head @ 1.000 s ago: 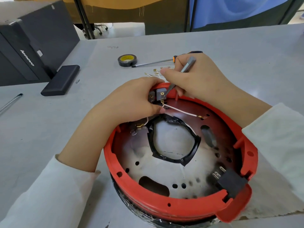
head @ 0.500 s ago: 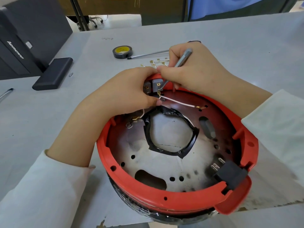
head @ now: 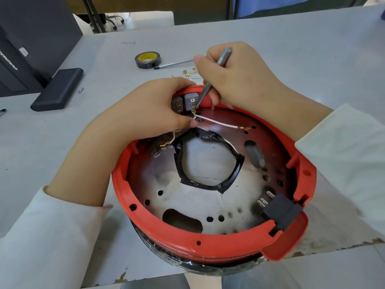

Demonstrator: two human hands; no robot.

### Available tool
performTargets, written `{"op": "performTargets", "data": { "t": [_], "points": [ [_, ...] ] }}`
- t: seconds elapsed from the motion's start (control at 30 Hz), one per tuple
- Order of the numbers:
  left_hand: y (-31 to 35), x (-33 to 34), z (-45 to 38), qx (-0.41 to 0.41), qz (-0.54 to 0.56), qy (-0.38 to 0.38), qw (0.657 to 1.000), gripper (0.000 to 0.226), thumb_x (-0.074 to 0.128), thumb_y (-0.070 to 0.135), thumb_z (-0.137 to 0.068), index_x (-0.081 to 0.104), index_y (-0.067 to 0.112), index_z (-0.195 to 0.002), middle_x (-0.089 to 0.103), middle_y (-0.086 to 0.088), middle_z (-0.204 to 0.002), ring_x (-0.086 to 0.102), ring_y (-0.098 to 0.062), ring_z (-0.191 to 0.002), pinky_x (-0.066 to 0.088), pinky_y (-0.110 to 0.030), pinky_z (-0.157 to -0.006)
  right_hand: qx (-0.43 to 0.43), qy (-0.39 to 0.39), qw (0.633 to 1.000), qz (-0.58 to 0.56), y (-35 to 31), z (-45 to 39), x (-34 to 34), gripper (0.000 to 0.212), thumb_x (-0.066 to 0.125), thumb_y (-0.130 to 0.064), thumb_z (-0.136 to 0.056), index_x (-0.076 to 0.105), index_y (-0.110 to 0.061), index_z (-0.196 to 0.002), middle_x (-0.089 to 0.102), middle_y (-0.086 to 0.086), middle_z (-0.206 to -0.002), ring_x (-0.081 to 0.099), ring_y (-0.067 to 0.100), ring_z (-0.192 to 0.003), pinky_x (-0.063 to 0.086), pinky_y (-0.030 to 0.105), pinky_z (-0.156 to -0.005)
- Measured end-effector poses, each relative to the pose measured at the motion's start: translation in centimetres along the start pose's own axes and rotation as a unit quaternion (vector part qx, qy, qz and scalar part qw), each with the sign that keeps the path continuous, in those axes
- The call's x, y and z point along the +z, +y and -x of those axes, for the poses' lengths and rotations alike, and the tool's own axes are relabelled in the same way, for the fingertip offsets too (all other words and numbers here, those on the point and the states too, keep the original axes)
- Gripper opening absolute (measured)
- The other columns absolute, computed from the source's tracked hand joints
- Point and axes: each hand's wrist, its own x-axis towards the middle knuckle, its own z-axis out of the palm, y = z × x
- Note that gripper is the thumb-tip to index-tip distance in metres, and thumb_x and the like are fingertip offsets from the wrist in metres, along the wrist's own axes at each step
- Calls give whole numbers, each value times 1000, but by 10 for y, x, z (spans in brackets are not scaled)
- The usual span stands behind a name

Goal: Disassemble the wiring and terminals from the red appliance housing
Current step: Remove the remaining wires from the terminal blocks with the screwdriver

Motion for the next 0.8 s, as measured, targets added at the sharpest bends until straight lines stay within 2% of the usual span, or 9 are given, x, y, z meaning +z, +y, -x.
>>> {"op": "performTargets", "data": {
  "t": [0.13, 0.27, 0.37, 0.47, 0.63, 0.8],
  "points": [
    [0, -1, 1, 2, -3, -7, 1000, 56, 75, 33, -73, 54, 27, -124, 63, 8, -111, 57, -12, -99, 43, -29, -85, 6, -23, 1000, 1, 0, 0, 0, 37, 46, -23, -97, 40, -14, -62, 55, 9, -48, 39, 10, -28, 31, 14, -39],
    [-1, -2, 1, -1, 3, -21, 1000, 57, 76, 34, -71, 54, 27, -122, 63, 8, -108, 58, -12, -96, 47, -32, -86, 7, -3, 1000, -22, -1, -1, 0, 35, 45, -21, -97, 45, -7, -66, 52, 11, -47, 38, 15, -30, 32, 17, -39],
    [-3, -3, 0, -2, 14, -27, 1000, 58, 77, 34, -70, 53, 31, -123, 63, 12, -106, 58, -7, -93, 43, -17, -82, 6, -6, 1000, -24, -1, -1, 0, 35, 45, -22, -98, 45, -9, -66, 51, 8, -46, 39, 16, -30, 33, 19, -39],
    [-4, -3, 0, -3, 16, -30, 999, 60, 78, 35, -69, 52, 34, -123, 62, 15, -105, 57, -3, -91, 40, -13, -81, 5, -12, 1000, -24, 0, 0, 0, 37, 45, -23, -98, 41, -14, -62, 51, 4, -44, 39, 16, -30, 33, 19, -38],
    [-5, -3, 0, -1, 14, -28, 1000, 60, 77, 36, -68, 52, 33, -123, 62, 15, -104, 56, 2, -90, 41, -15, -80, -3, -14, 1000, -19, 0, 1, 0, 36, 44, -22, -98, 40, -13, -64, 51, 10, -49, 40, 11, -29, 32, 16, -39],
    [-3, -2, 0, 0, 18, -25, 1000, 62, 78, 35, -68, 52, 32, -124, 62, 13, -107, 58, -7, -95, 46, -26, -85, -19, -16, 1000, 9, 0, 3, 1, 39, 46, -24, -98, 37, -16, -62, 51, 9, -50, 45, 7, -30, 32, 13, -42]
  ]
}}
